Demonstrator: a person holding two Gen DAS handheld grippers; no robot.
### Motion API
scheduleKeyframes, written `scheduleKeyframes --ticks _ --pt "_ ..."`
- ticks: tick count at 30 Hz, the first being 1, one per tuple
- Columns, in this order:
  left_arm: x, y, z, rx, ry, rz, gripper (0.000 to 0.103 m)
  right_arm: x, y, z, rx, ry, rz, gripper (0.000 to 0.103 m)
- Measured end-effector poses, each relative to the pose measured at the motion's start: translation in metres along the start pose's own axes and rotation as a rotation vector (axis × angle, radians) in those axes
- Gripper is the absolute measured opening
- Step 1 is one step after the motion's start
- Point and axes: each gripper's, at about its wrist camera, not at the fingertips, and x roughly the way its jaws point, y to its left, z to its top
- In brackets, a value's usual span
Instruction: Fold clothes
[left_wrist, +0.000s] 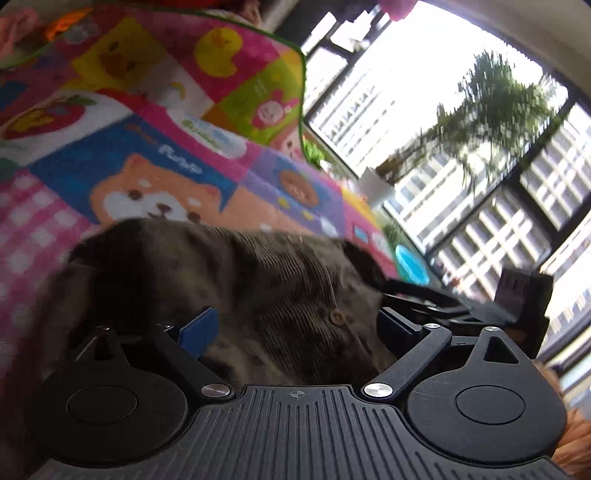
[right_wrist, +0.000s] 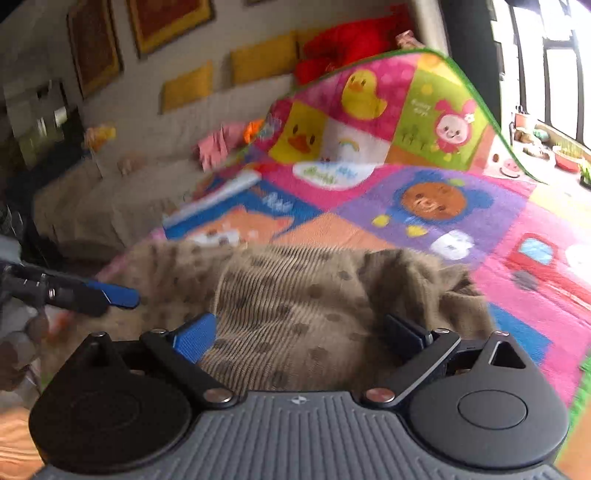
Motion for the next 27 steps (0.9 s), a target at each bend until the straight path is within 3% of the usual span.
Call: scheduleKeyframes --ticks 3,6,11,14,18,24,27 --pt "-0.015 0.029 0.014 -0.128 -0.033 0.007 0.098 -0.018 -0.035 0.012 0.17 -0.023 0.006 0.103" --pt "-0.002 0.056 0.028 -0.268 -0.003 0.017 0.098 -0.008 -0.075 0.021 0.352 -0.007 0.029 0.103" --pt "0.036 0.074 0.039 -0.383 0.078 -0.045 0.098 0.048 -0.111 0.034 0.564 0.129 0.193 0.103" --pt "0.056 0.078 0.047 -0.361 0.103 -0.043 0.099 0.075 -0.105 0.045 0.523 0.158 0.222 0.103" --pt "0.066 0.086 0.071 -0.326 0.094 -0.025 0.099 0.103 -0.095 0.061 0.435 0.127 0.222 0.103" --pt "0.09 0.099 0.135 -0.21 0.001 0.025 0.099 0.121 -0.112 0.088 0.494 -0.024 0.239 0.103" --pt "0.087 0.091 0.15 -0.146 -0.011 0.096 0.099 0.118 -0.114 0.102 0.449 -0.059 0.146 0.103"
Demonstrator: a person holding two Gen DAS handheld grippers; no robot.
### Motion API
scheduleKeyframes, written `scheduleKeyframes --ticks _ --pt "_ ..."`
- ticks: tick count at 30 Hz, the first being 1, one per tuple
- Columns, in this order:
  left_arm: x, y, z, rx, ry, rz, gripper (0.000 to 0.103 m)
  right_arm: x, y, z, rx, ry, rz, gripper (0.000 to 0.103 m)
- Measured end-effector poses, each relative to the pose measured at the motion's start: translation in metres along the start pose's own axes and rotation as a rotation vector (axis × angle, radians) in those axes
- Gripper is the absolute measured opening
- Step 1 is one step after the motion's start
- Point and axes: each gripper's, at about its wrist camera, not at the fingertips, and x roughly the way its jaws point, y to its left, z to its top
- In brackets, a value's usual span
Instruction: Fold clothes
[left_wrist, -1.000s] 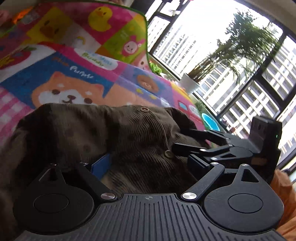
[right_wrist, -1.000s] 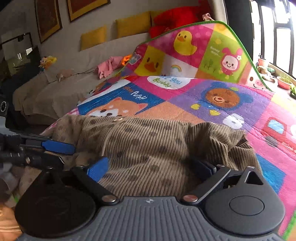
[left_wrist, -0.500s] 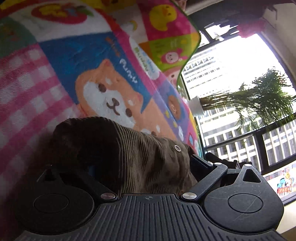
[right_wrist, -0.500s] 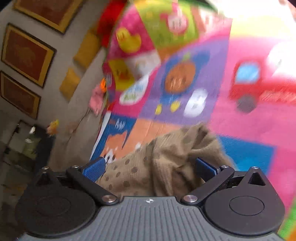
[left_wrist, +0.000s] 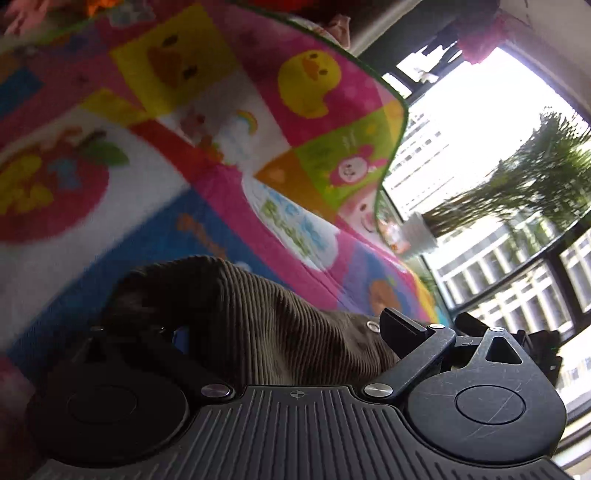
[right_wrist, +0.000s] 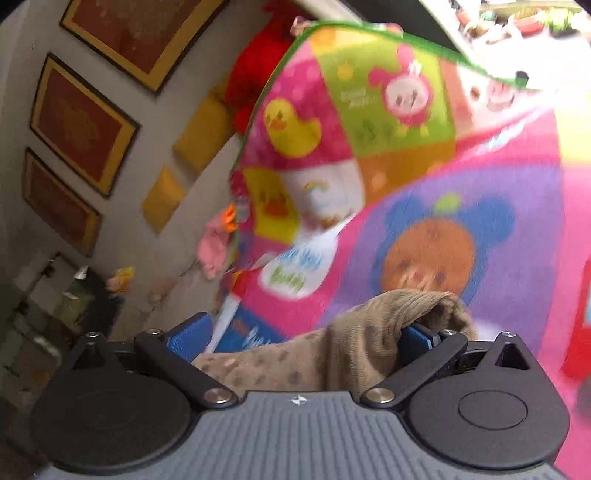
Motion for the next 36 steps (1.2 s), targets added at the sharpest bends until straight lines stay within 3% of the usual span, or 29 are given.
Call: scheduleKeyframes --ticks 3,6,8,10,13,15,18,22,24,26,29,32,34,36 --pt "-0.022 -0.017 -0.006 0.159 0.001 0.039 0.099 -0.014 0.017 -0.001 -0.162 -0.019 -0.173 0.103" --pt "-0.059 -0.034 -0.015 0.274 -0.075 0.021 0.099 -0.034 0.037 -0.013 -0.323 -0.04 -0.278 0.103" --pt "-0.075 -0.047 -0.017 0.303 -0.143 -0.049 0.1 -0.046 0.048 -0.022 -0.353 -0.059 -0.269 0.103" --pt "-0.069 -0.058 -0.018 0.302 -0.16 -0.153 0.102 -0.05 0.062 -0.029 -0.348 -0.072 -0.185 0.103" --pt "-0.025 -0.065 -0.026 0.284 -0.049 -0.211 0.103 -0.025 0.084 -0.048 -0.414 -0.013 -0.106 0.103" --pt "0.011 -0.059 -0.035 0.26 0.046 -0.107 0.103 0.001 0.092 -0.066 -0.446 0.065 -0.167 0.103" --pt "0.026 -0.045 -0.05 0.25 0.071 -0.067 0.103 0.018 0.091 -0.092 -0.481 0.148 -0.236 0.103" --pt "0.011 -0.045 -0.06 0.24 0.056 -0.03 0.103 0.012 0.098 -0.122 -0.609 0.109 -0.293 0.103" --pt "-0.002 -0.046 -0.064 0.238 0.006 0.013 0.103 0.012 0.103 -0.125 -0.643 0.115 -0.321 0.103" --pt "-0.021 -0.048 -0.076 0.279 -0.039 0.037 0.103 0.002 0.107 -0.121 -0.625 0.122 -0.317 0.103" --pt "-0.044 -0.049 -0.097 0.37 -0.046 0.116 0.103 -0.032 0.115 -0.12 -0.633 0.04 -0.298 0.103" --pt "-0.045 -0.041 -0.113 0.448 -0.017 0.236 0.103 -0.043 0.114 -0.131 -0.732 -0.012 -0.457 0.103" --pt "-0.04 -0.033 -0.121 0.483 0.007 0.319 0.103 -0.034 0.101 -0.139 -0.76 0.05 -0.569 0.103" --pt "-0.034 -0.026 -0.128 0.509 0.0 0.367 0.103 -0.033 0.088 -0.146 -0.719 0.082 -0.578 0.103"
